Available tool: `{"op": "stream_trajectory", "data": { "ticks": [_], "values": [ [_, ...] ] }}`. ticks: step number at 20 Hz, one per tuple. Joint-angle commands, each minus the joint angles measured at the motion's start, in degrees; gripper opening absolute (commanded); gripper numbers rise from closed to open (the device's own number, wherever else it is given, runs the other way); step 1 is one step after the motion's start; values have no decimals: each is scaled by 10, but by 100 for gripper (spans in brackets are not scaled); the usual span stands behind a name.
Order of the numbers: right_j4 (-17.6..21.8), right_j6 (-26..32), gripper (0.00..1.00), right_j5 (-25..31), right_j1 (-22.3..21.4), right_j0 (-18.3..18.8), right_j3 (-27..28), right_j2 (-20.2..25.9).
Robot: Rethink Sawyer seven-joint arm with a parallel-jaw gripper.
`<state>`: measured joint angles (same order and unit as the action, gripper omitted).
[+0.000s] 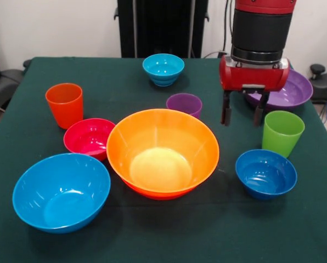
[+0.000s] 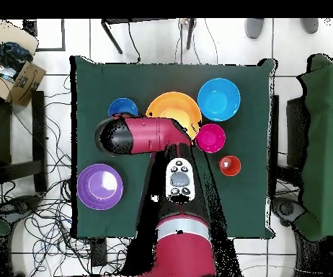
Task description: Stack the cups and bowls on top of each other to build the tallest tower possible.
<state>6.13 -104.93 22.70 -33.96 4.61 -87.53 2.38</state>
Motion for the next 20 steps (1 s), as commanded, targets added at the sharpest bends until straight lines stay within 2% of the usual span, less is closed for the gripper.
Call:
{"op": "stream_trajectory", "data": {
  "ticks": [1, 6, 14, 20],
  "values": [
    [45, 34, 100, 45, -16, -1, -40, 57],
    [42, 24, 100, 37, -39, 13, -75, 57],
    [24, 21, 100, 62, -121, 25, -159, 69],
    [29, 26, 100, 52, -134, 27, -173, 86]
  ]
}}
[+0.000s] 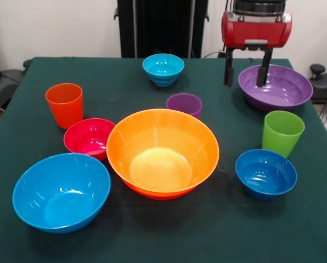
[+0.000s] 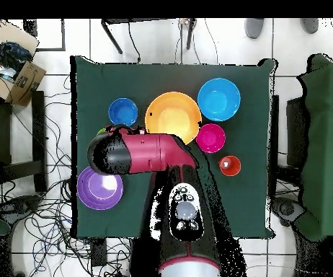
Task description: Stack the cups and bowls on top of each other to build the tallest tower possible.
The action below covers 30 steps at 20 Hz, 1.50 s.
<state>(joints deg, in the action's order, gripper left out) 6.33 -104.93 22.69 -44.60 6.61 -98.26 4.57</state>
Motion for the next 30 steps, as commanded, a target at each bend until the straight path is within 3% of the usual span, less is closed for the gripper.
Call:
{"op": "stream_trajectory", "data": {
  "ticks": [1, 14, 30],
  "values": [
    [28, 25, 100, 52, -29, 7, -67, 65],
    [27, 14, 100, 68, -24, -9, -56, 70],
    [34, 51, 100, 98, -29, 22, -49, 97]
  ]
}}
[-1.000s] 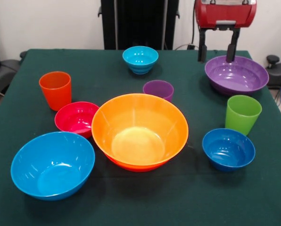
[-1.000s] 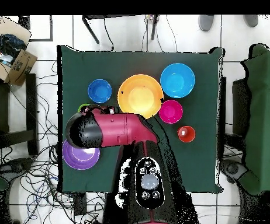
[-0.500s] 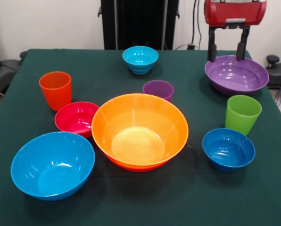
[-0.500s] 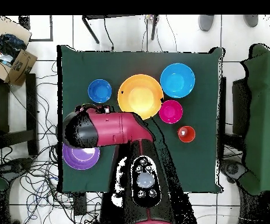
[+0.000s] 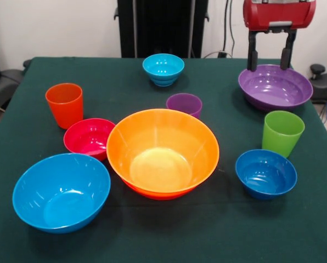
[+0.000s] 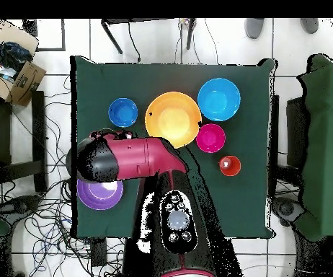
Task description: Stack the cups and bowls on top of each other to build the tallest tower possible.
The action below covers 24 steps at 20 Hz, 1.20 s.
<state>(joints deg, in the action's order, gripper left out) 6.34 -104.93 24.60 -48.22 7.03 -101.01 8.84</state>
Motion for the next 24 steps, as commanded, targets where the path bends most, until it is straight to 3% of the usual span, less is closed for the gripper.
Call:
{"op": "stream_trajectory", "data": {
  "ticks": [1, 10, 24],
  "values": [
    [35, 52, 100, 80, 7, 20, -22, 56],
    [45, 39, 100, 77, 2, 16, -33, 49],
    [38, 45, 100, 94, -52, 24, -78, 49]
  ]
}}
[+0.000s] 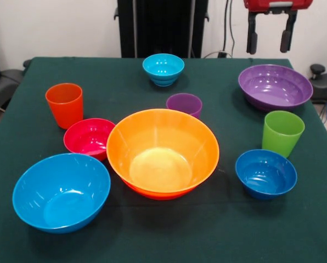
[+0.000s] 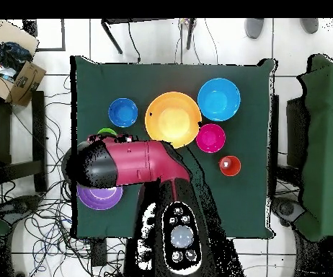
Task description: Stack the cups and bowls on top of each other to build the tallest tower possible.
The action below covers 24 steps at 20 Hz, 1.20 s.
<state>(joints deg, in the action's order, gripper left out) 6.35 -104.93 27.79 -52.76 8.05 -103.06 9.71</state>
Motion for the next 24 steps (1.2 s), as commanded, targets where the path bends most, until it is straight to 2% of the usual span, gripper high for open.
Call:
{"op": "stream_trajectory", "data": {
  "ticks": [1, 11, 20, 24],
  "values": [
    [39, 46, 100, 60, -6, 16, -59, 40],
    [52, 29, 100, 40, 15, 14, -36, 32],
    [51, 73, 100, 116, 24, 41, 33, 38],
    [52, 72, 100, 120, 24, 47, 35, 44]
  ]
}}
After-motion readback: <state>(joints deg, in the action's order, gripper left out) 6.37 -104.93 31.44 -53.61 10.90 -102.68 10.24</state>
